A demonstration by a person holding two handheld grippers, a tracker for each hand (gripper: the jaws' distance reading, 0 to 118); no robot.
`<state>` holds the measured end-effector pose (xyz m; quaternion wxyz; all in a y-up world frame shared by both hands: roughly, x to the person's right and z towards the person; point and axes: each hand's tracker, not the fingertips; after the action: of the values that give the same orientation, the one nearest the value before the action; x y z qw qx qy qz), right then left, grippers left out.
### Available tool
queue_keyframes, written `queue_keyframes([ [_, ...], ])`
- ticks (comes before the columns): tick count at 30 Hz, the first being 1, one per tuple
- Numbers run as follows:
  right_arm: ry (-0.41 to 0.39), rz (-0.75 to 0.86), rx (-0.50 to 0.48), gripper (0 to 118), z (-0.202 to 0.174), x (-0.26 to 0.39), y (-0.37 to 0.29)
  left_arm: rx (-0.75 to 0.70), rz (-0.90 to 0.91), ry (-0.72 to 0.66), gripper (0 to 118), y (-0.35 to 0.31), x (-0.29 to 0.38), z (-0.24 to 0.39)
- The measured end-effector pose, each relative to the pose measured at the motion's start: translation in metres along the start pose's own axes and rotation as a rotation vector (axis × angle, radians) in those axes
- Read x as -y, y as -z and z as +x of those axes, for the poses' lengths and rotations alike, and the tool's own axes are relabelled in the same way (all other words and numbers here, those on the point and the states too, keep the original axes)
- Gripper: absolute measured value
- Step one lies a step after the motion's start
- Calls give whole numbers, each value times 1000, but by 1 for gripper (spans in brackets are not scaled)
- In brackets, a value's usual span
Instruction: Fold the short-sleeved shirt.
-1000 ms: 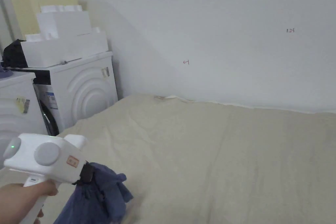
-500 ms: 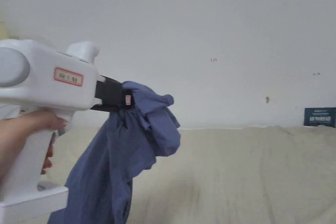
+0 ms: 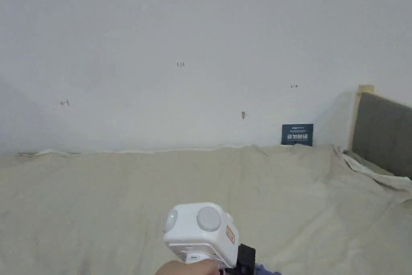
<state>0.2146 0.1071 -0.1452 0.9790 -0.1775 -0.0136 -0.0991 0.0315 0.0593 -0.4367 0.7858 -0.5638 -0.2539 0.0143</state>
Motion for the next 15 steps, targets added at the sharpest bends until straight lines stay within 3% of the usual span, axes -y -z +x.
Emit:
queue_keyframes([
  [1,9,-12,-1,0,4,3,2,-20,-61,-56,104,16,1,-5],
  [2,17,-24,-3,0,7,6,5,6,-101,-89,107,26,3,-12],
  [3,27,-36,-3,0,9,8,8,46,-98,-118,107,32,5,-17],
  [8,49,-59,-11,0,11,16,17,-37,-78,-59,107,16,15,-15],
  [12,55,-57,-34,0,4,11,18,25,-58,-30,106,-17,19,-19],
  [15,34,-46,-42,0,-2,6,16,60,81,41,102,-63,32,-23],
])
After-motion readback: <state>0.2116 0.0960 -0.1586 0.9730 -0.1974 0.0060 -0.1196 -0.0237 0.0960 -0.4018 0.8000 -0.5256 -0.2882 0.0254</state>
